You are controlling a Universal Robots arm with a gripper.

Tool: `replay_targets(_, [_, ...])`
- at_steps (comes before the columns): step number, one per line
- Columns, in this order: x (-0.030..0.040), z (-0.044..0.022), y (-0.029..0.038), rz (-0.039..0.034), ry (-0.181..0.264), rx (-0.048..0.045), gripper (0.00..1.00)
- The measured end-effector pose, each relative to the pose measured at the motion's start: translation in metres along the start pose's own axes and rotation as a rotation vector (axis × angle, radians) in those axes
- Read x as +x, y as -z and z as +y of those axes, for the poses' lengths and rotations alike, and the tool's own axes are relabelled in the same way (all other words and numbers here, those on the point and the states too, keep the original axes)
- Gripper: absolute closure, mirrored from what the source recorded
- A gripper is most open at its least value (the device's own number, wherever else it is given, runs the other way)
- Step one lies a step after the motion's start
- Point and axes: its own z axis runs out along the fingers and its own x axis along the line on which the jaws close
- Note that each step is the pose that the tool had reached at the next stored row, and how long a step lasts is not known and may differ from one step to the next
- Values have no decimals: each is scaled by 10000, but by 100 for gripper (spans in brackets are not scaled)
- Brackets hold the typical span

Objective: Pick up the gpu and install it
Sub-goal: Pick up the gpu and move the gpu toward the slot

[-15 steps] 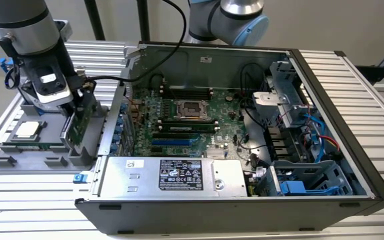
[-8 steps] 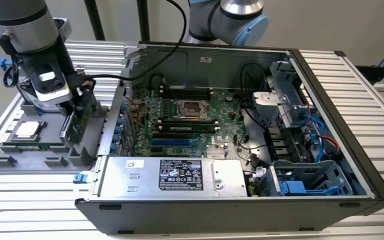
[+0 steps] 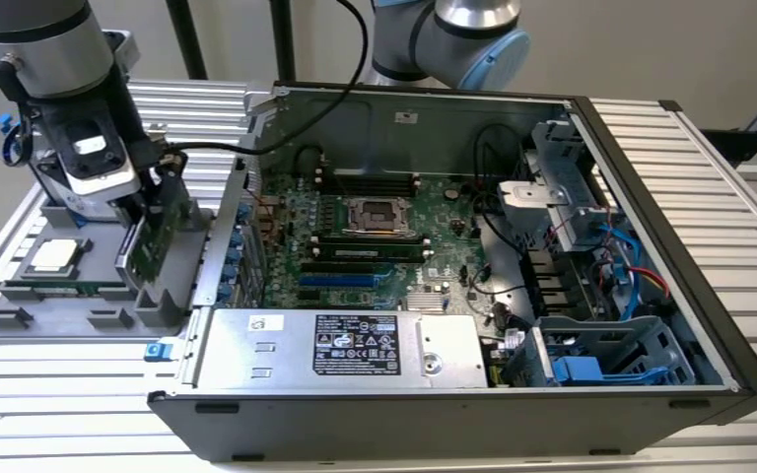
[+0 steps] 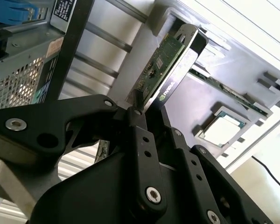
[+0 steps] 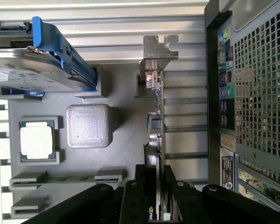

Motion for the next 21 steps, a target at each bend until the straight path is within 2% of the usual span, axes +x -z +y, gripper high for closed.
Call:
replay_targets(10, [-2, 4, 82, 0, 0, 0, 100])
replay_targets(21, [-2, 5, 104, 0, 0, 0, 100])
